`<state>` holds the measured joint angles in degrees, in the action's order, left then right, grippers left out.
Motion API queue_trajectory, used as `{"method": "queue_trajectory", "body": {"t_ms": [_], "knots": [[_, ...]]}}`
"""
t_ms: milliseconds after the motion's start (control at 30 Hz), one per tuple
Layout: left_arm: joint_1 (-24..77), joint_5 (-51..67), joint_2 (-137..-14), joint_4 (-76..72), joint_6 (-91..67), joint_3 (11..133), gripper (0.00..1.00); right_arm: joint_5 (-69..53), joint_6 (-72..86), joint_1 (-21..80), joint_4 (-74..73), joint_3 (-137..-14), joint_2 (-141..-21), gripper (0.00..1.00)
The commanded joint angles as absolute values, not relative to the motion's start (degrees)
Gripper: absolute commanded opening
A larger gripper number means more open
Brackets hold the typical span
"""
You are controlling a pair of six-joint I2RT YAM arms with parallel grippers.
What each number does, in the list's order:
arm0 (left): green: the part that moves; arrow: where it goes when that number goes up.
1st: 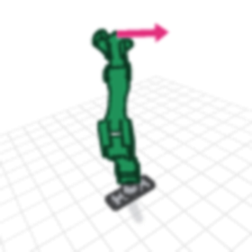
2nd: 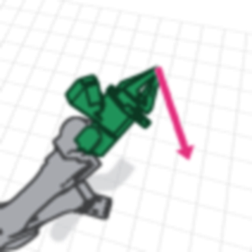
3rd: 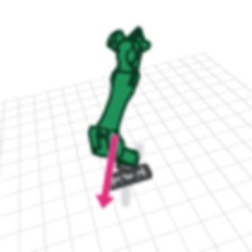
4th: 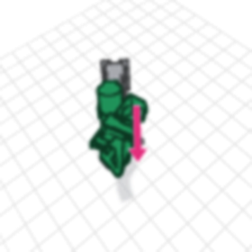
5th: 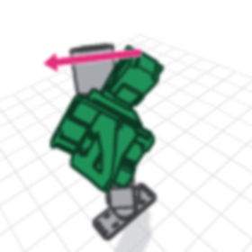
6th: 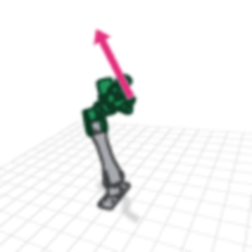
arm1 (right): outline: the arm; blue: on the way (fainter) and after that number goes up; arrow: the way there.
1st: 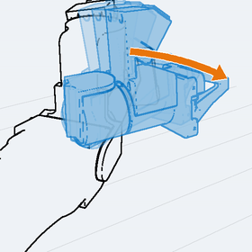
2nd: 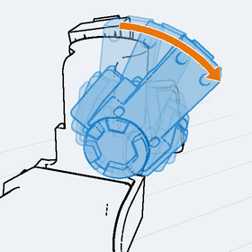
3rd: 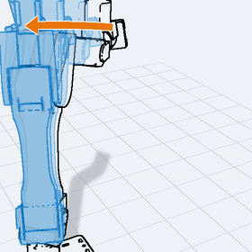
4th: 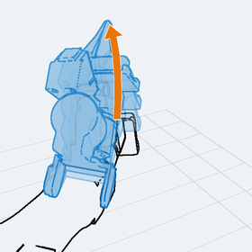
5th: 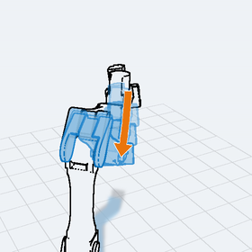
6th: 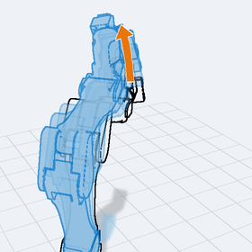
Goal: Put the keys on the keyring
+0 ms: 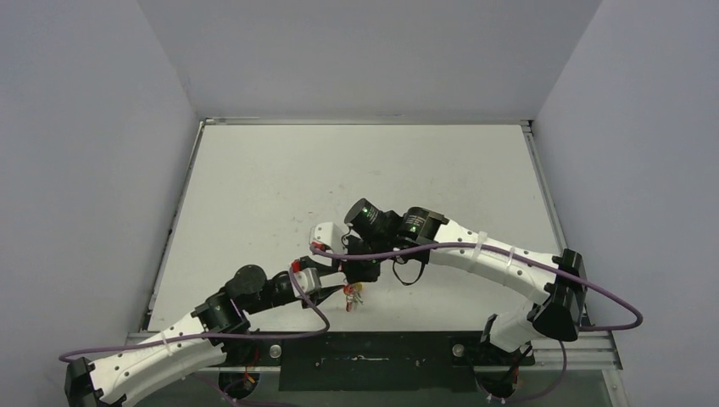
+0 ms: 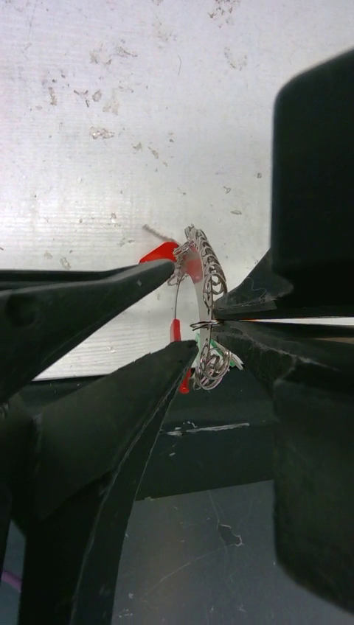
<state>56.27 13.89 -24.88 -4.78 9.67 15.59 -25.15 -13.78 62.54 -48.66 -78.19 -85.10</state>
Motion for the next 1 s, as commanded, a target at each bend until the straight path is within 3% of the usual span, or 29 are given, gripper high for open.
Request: {"method": "queue_trajectory", "body": {"t_ms": [0, 333, 567, 733, 867, 967], "knots": [[56.5, 16.3, -27.2, -7.0, 10.3, 18.2, 0.38, -23.9, -12.7, 64.2, -50.2, -81.8, -86.3, 0.00], [56.5, 19.1, -31.6, -13.1, 8.9, 17.0, 0.20, -24.0, -12.6, 65.1, -49.6, -82.4, -87.4, 0.00], [56.5, 20.8, -33.8, -16.6, 8.2, 16.6, 0.24, -23.8, -12.5, 65.2, -49.4, -82.7, -88.1, 0.00], [56.5, 21.1, -35.2, -15.2, 8.8, 16.9, 0.00, -23.7, -12.5, 65.2, -49.2, -82.7, -88.2, 0.00], [56.4, 21.2, -35.3, -14.6, 8.8, 16.8, 0.00, -22.7, -12.6, 65.2, -48.5, -82.4, -87.8, 0.00], [56.4, 20.4, -34.0, -15.3, 8.4, 15.7, 0.00, -21.5, -12.4, 64.9, -46.2, -80.9, -85.9, 0.16]]}}
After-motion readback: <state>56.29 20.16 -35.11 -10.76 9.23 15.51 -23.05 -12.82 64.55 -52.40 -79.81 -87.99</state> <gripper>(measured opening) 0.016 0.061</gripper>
